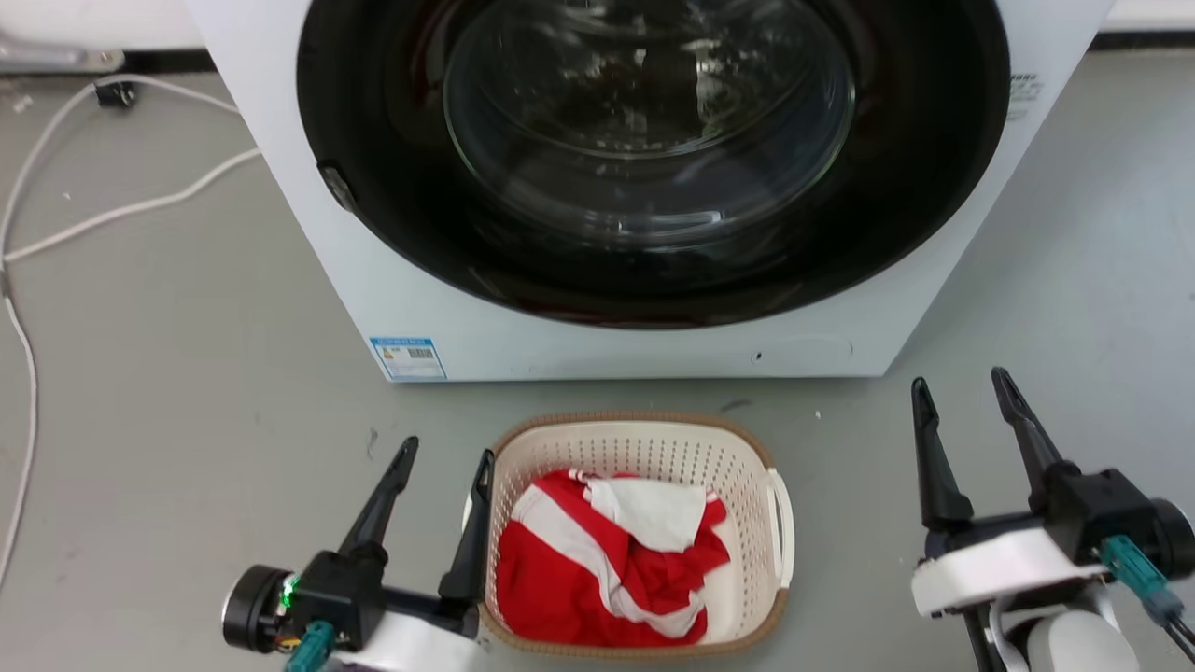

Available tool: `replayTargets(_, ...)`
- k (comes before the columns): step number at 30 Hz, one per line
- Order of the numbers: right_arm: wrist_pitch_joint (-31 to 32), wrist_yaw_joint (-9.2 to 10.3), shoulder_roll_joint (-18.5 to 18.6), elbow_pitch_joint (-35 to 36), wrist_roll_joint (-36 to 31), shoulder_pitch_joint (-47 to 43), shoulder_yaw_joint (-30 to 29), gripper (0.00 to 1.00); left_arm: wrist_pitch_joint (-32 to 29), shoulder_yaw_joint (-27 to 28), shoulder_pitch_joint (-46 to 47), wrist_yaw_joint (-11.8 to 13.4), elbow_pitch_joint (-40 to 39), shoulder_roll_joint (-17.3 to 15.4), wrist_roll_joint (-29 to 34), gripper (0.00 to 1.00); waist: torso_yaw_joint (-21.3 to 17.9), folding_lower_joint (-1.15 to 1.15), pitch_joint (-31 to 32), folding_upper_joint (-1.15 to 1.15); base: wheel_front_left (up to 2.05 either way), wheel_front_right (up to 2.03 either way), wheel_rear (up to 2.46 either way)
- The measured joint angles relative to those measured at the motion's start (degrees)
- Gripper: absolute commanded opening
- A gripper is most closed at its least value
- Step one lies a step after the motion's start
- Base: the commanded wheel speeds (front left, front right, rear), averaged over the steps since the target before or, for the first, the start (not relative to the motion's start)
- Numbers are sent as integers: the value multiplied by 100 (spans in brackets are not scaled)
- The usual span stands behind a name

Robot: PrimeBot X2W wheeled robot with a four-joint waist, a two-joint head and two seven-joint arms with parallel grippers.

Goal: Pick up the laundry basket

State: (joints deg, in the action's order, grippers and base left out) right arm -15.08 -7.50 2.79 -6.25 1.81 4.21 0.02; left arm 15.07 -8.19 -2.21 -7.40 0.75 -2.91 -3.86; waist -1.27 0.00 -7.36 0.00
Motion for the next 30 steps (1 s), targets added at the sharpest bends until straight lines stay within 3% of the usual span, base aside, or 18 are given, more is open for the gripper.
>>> replayTargets(8,-1,0,4,-287,-98,720,149,100,0,218,719,0,433,-9,-13,100,-57,0,-865,0,0,0,0)
replayTargets(16,-1,-1,5,-967,-171,1477,96,100,0,21,1902,-9,1613,-478,-259,100,-67,1,-1936,0,0,0,0)
replayTargets(24,3,-1,5,-2424,155,2396,160,100,0,-327,3033,-9,2875,-962,-616,100,-94,1,-2874,0,0,0,0)
replayTargets(30,400,0,7,-3690,719,3115,423,100,0,-916,3717,-9,3768,-1252,-1029,100,-135,1,-3390,0,0,0,0)
